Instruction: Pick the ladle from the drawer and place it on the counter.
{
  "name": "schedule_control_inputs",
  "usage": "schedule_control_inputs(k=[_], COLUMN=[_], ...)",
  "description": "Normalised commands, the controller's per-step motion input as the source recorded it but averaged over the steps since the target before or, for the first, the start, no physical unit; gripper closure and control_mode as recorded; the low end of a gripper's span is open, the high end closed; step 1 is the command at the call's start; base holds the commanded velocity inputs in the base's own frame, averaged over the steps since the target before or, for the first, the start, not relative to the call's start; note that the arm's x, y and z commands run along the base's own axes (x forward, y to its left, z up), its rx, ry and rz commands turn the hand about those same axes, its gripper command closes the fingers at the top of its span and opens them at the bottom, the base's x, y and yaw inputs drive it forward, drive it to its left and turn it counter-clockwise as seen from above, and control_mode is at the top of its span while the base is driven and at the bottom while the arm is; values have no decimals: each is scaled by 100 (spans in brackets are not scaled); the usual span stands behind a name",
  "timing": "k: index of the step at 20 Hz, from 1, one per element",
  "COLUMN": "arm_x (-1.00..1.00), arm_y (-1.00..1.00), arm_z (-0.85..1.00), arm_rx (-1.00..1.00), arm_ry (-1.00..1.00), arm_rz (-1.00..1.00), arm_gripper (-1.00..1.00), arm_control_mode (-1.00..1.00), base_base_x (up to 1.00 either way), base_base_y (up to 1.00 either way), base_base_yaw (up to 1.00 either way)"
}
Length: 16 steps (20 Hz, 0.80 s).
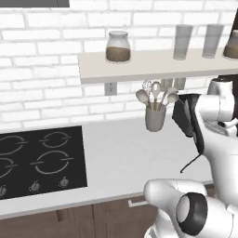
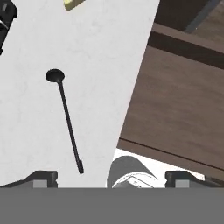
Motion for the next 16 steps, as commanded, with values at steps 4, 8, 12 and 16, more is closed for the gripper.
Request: schedule_control_inputs(k=[4, 8, 12, 16], arm_x=[-100, -98, -74, -29], arm_y=[1, 27, 74, 7], arm_z=[100, 100, 92, 12], arm_rx=[0, 0, -15, -1], arm_ry=[-30, -38, -72, -27], arm_rz=[-14, -8, -4, 1], arm_gripper=[-100, -100, -100, -100], arm_control_mode=[-100, -100, -100, -100], base_base_x=[0, 0, 0, 0], base_base_y=[0, 0, 0, 0], base_base_yaw=[0, 0, 0, 0])
